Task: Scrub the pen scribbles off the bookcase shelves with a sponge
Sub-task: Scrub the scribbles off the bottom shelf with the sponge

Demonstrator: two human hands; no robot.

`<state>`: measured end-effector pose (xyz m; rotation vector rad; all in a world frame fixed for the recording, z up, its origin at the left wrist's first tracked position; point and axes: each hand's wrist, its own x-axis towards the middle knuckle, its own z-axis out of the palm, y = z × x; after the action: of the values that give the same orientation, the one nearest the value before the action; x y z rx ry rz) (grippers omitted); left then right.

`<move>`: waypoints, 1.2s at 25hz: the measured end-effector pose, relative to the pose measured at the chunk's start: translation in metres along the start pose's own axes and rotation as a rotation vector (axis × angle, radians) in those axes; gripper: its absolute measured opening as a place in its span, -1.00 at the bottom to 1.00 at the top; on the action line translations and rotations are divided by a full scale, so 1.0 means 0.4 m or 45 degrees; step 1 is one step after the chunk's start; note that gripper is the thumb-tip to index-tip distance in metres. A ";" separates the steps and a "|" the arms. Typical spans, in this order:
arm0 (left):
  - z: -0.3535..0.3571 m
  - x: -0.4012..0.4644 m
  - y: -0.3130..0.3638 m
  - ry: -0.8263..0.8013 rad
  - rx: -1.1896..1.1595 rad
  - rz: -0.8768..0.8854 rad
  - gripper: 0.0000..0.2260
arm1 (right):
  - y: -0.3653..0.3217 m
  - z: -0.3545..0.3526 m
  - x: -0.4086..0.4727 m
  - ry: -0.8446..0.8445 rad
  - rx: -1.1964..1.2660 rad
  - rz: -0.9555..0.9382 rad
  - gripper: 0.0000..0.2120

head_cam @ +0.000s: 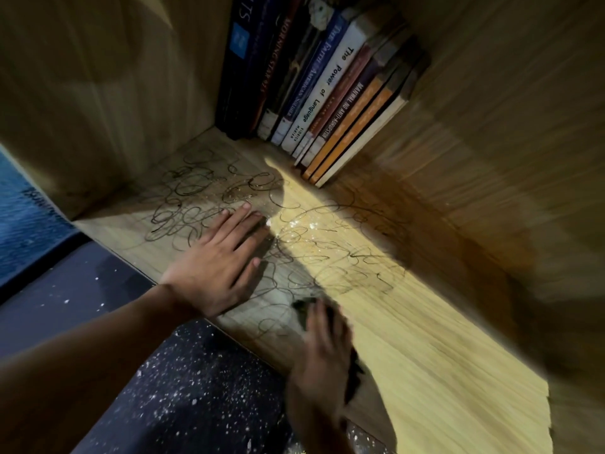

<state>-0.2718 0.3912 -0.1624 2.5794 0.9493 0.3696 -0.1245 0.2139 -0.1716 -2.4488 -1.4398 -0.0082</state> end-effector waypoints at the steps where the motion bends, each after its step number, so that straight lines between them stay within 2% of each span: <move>1: 0.001 -0.001 -0.003 0.005 -0.006 0.004 -0.39 | -0.047 0.012 -0.010 -0.059 0.060 -0.112 -0.39; 3: 0.006 -0.002 -0.010 0.006 -0.008 0.015 -0.39 | -0.028 0.009 -0.018 -0.189 0.062 -0.451 -0.44; 5: 0.009 0.000 -0.009 0.009 0.006 0.017 -0.39 | 0.106 -0.044 -0.029 -0.295 -0.124 -0.811 -0.55; 6: 0.010 0.001 -0.009 0.012 0.018 0.008 -0.40 | 0.193 -0.074 -0.032 -0.350 -0.212 -0.853 -0.56; 7: 0.010 0.000 -0.010 0.018 0.034 -0.004 -0.40 | 0.266 -0.107 -0.035 -0.398 -0.239 -0.716 -0.56; 8: 0.010 -0.001 -0.010 0.024 0.052 -0.012 -0.41 | 0.332 -0.135 -0.030 -0.423 -0.200 -0.452 -0.56; 10: 0.010 0.000 -0.005 0.026 0.088 -0.028 -0.42 | 0.400 -0.148 0.012 -0.203 -0.100 0.183 -0.50; 12: 0.011 0.003 -0.008 0.032 0.111 -0.036 -0.43 | 0.335 -0.105 0.080 0.058 -0.095 0.599 -0.44; 13: 0.011 0.004 -0.008 0.030 0.114 -0.028 -0.43 | 0.267 -0.081 0.107 0.092 -0.092 0.676 -0.44; 15: 0.018 0.006 -0.008 0.029 0.116 -0.005 -0.42 | 0.117 -0.035 0.117 -0.002 -0.040 0.588 -0.50; 17: 0.021 0.007 -0.010 0.037 0.109 0.001 -0.40 | 0.001 -0.013 0.074 -0.052 -0.021 0.293 -0.52; 20: 0.023 0.008 -0.022 0.065 0.076 0.000 -0.37 | 0.007 -0.047 0.011 -0.289 0.020 -0.261 -0.52; 21: 0.024 0.008 -0.024 0.070 0.077 0.001 -0.36 | 0.063 -0.065 -0.006 -0.377 0.028 -0.334 -0.52; 23: 0.025 0.011 -0.026 0.079 0.099 0.007 -0.37 | 0.235 -0.105 -0.048 -0.363 -0.014 -0.236 -0.52; 26: 0.030 0.013 -0.021 0.068 0.177 0.063 -0.40 | 0.485 -0.178 -0.084 -0.101 -0.081 0.229 -0.47; 28: 0.035 0.014 -0.015 0.057 0.232 0.107 -0.40 | 0.569 -0.194 -0.022 -0.014 -0.133 0.583 -0.42; 30: 0.030 0.021 -0.014 0.045 0.270 0.138 -0.39 | 0.542 -0.168 0.108 0.067 -0.166 0.864 -0.47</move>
<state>-0.2645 0.3978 -0.1747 2.8339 0.9068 0.3617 0.0921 0.1351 -0.1556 -2.8894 -0.5435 -0.0204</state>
